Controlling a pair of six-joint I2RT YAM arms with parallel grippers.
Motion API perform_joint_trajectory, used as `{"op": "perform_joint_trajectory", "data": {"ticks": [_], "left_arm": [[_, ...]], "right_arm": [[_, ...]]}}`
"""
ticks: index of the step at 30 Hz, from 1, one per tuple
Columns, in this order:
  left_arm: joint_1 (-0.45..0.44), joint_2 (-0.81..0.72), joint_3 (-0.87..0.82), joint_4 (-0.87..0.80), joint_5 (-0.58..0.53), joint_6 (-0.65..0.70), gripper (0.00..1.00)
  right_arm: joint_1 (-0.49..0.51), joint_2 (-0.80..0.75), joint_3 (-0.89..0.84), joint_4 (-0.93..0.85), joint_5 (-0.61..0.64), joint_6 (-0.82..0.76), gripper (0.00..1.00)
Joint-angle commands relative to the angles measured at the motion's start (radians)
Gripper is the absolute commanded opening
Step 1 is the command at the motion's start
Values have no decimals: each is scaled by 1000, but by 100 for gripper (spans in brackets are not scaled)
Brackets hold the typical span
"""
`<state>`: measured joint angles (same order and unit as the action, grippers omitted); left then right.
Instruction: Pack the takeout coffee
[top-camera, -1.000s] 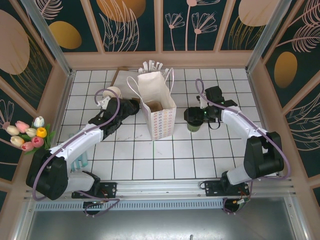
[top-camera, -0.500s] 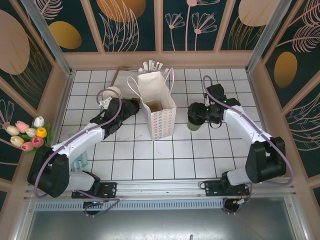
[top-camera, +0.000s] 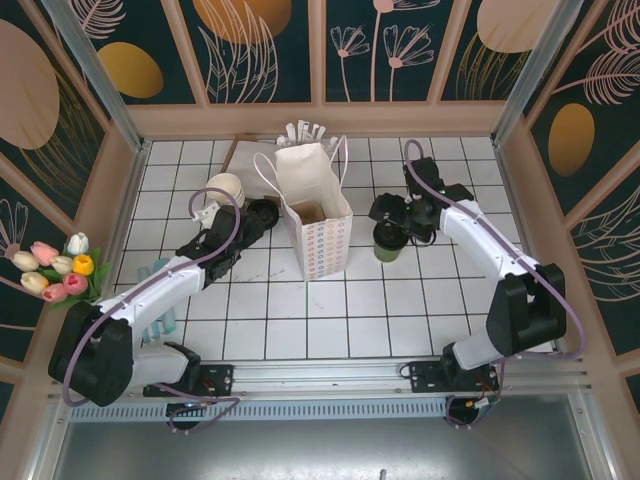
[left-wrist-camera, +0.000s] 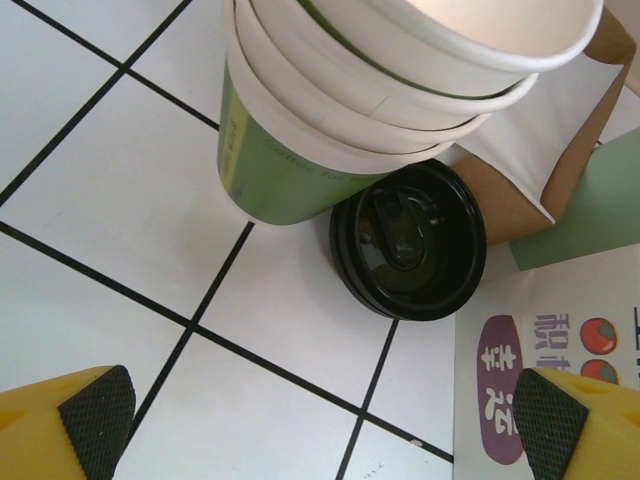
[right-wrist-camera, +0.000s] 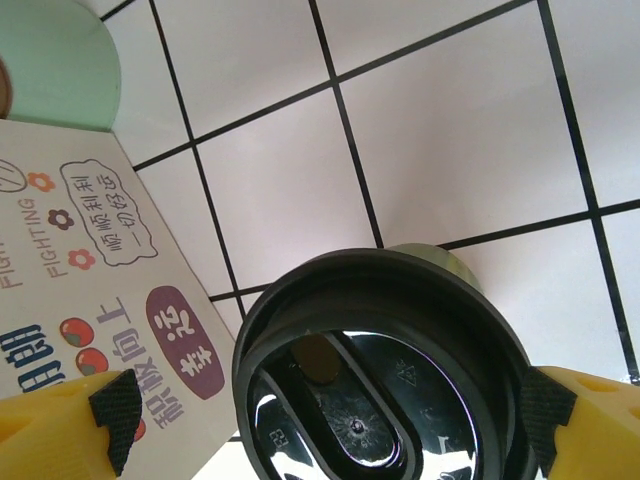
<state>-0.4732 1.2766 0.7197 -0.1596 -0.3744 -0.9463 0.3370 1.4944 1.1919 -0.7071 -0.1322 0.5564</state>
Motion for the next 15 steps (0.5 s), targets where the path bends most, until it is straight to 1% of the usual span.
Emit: {"op": "perform_joint_trajectory", "data": {"ticks": [1, 3, 4, 7, 11, 15], "left_arm": [[5, -13, -10, 23, -36, 22, 98], [5, -9, -7, 22, -39, 29, 98], [6, -7, -5, 20, -41, 34, 98], [7, 0, -2, 18, -46, 44, 99], [7, 8, -2, 20, -46, 47, 98], [7, 16, -1, 18, -39, 49, 98]], "right_arm": [[24, 44, 54, -68, 33, 28, 99], [40, 63, 71, -107, 121, 31, 99], [46, 74, 81, -127, 137, 20, 99], [63, 99, 114, -171, 119, -19, 99], [70, 114, 142, -206, 54, -65, 99], [74, 133, 187, -293, 105, -83, 99]]}}
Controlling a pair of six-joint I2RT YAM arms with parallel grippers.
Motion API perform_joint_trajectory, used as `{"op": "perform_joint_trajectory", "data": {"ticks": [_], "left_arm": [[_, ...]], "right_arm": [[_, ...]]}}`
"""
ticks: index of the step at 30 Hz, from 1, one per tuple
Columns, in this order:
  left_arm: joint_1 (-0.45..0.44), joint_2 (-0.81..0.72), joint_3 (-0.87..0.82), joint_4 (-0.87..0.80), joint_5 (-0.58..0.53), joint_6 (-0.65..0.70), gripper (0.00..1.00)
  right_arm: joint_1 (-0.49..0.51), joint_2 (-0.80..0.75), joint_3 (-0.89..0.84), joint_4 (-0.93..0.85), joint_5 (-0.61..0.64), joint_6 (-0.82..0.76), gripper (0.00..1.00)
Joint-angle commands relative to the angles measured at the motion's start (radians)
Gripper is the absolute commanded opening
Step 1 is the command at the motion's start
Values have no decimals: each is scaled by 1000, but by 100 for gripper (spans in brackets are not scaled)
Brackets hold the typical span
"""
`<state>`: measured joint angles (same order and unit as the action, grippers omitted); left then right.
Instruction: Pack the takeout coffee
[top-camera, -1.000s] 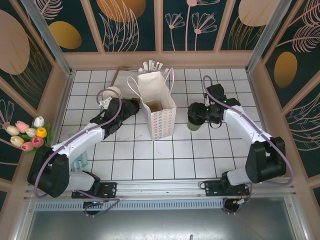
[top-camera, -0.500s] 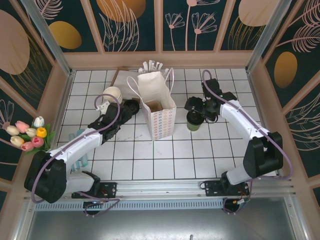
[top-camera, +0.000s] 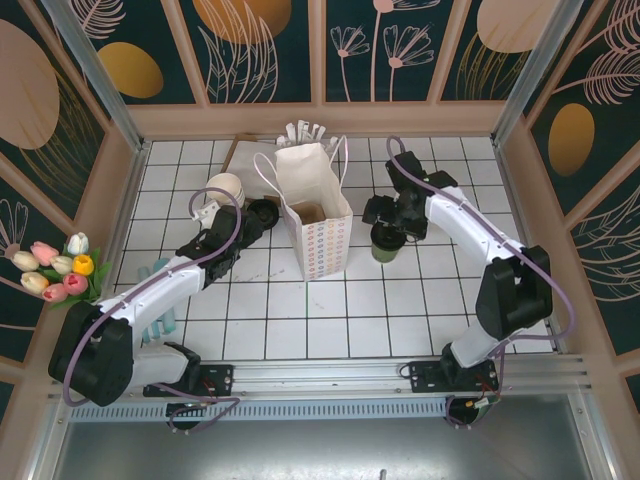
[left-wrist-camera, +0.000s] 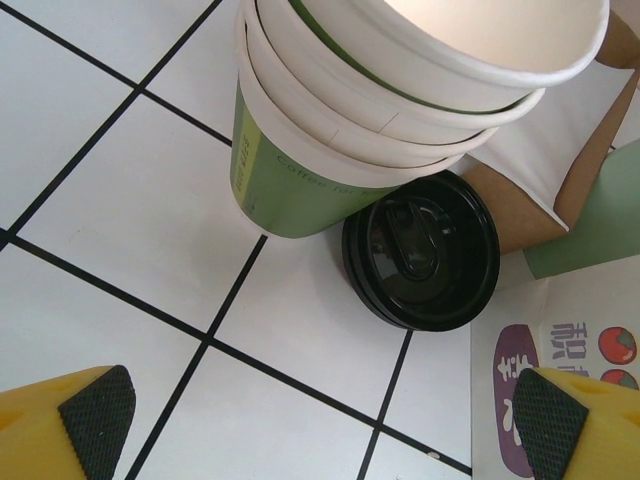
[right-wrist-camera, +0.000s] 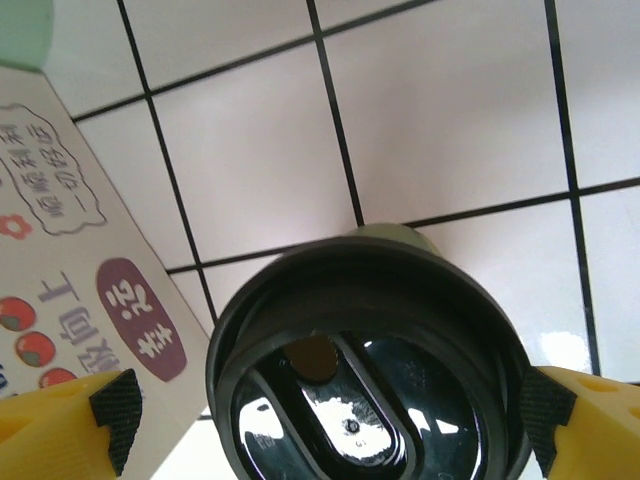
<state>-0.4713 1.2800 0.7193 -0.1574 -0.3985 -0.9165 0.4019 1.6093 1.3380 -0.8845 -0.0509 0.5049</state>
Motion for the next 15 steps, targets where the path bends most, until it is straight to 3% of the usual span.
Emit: {"op": "perform_joint_trajectory", "data": {"ticks": [1, 6, 10, 15], "left_arm": [[5, 11, -3, 16, -14, 19, 98], [5, 11, -13, 24, -11, 16, 99], [5, 18, -13, 27, -4, 16, 99], [5, 10, -21, 19, -3, 10, 99]], "right_arm": [[13, 17, 49, -137, 43, -34, 99], [21, 17, 76, -180, 49, -59, 99], [21, 28, 61, -149, -46, -116, 99], [20, 66, 65, -185, 3, -167, 99]]}}
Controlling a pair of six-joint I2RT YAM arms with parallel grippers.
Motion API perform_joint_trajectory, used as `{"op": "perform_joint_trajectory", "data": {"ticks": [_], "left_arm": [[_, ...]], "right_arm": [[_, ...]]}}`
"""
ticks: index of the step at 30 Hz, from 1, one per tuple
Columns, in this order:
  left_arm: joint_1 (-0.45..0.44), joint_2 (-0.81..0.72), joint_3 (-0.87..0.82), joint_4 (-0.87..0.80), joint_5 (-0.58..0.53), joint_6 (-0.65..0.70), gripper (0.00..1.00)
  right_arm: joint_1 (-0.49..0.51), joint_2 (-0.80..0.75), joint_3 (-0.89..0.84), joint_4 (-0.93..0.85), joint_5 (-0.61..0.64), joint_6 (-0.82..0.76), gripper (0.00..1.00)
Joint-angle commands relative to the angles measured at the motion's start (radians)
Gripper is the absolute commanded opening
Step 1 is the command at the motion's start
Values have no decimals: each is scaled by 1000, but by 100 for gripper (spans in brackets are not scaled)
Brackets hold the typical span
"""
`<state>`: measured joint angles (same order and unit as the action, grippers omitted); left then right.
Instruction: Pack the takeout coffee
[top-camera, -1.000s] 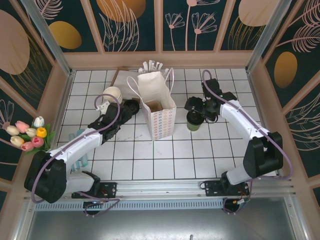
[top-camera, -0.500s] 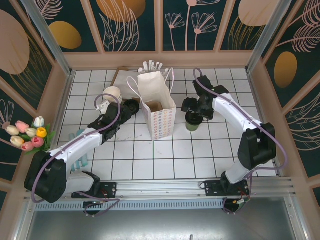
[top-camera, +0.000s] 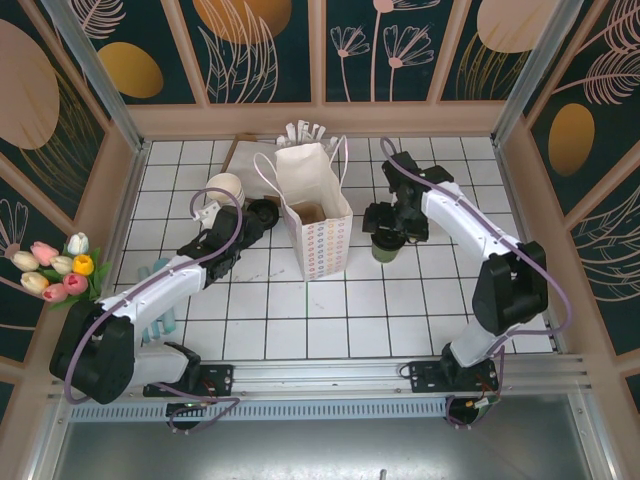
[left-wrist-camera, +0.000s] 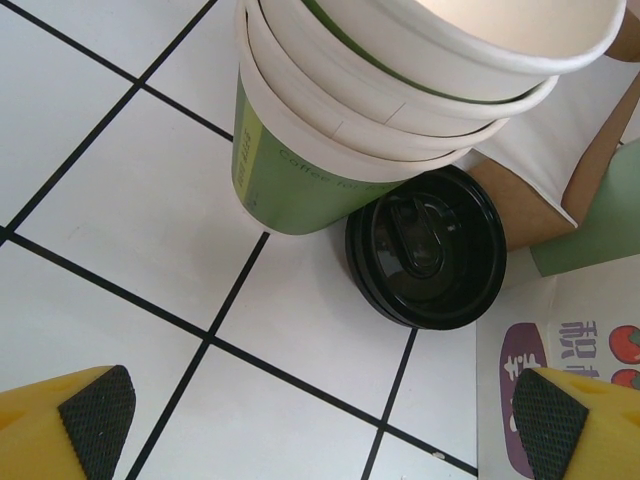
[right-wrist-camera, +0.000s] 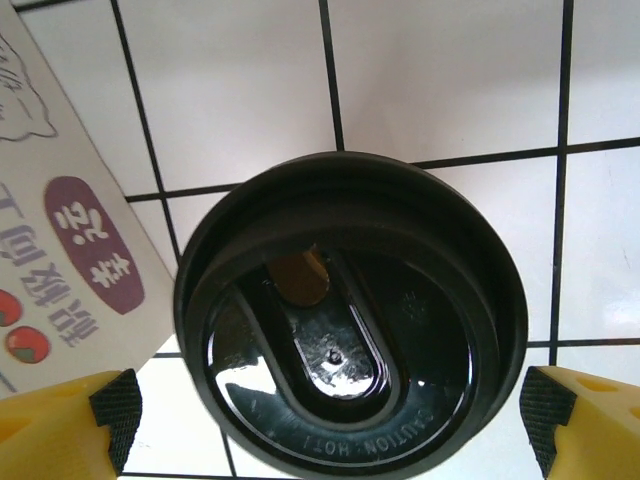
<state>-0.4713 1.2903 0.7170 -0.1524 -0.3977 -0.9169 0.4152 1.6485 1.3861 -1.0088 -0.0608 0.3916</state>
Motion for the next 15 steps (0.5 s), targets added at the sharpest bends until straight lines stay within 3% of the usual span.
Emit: {"op": "perform_joint_trajectory", "data": {"ticks": [1, 15], "left_arm": [[4, -6, -25, 14, -6, 7, 99], [5, -45, -61, 19, -18, -13, 99]], "right_arm": [[8, 31, 22, -66, 23, -62, 99], [2, 78, 58, -94, 31, -118, 99]]}}
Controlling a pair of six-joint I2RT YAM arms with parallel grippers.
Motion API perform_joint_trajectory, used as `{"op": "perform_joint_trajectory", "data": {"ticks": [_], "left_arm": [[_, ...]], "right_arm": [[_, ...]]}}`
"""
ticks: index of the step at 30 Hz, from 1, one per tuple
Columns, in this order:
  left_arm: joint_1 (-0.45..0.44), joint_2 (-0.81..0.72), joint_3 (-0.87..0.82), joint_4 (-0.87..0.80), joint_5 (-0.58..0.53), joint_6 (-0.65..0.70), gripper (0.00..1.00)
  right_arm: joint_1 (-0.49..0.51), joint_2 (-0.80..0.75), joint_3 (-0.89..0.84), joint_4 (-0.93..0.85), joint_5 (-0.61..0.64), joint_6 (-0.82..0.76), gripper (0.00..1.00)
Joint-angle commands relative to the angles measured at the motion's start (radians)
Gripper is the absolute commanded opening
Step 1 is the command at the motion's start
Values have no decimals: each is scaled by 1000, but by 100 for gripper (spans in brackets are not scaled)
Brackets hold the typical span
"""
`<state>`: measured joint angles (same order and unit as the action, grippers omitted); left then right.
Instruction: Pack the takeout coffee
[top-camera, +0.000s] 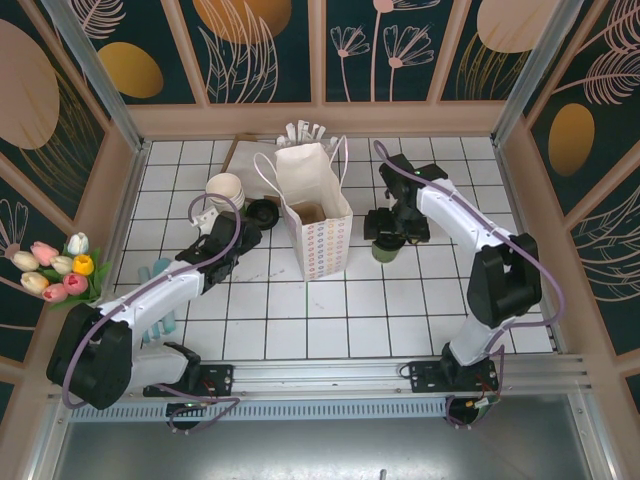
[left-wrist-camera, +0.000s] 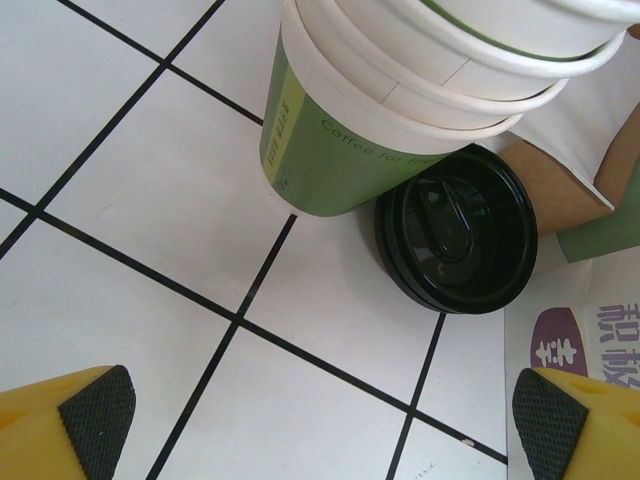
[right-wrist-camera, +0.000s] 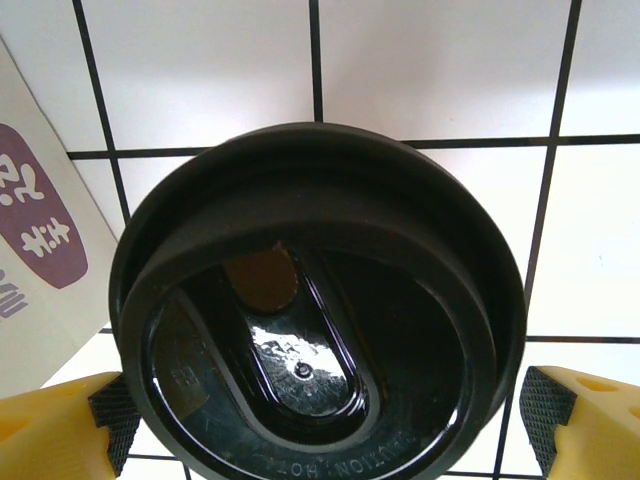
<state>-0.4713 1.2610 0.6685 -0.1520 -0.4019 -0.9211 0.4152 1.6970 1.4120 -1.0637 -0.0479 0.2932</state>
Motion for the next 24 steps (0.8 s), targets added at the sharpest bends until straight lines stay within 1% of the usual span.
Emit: {"op": "perform_joint_trajectory", "data": {"ticks": [1, 8, 17, 24], "left_arm": [[5, -17, -15, 19, -14, -11, 99], [5, -18, -26, 25, -13, -17, 98], [5, -25, -27, 26, -9, -21, 98], [5, -20, -33, 32, -6, -22, 99]], "right_arm": [[1, 37, 37, -41, 12, -22, 99], [2, 56, 53, -35, -6, -23, 99], [2, 36, 79, -32, -21, -23, 99], [3, 50, 55, -39, 14, -22, 99]]}}
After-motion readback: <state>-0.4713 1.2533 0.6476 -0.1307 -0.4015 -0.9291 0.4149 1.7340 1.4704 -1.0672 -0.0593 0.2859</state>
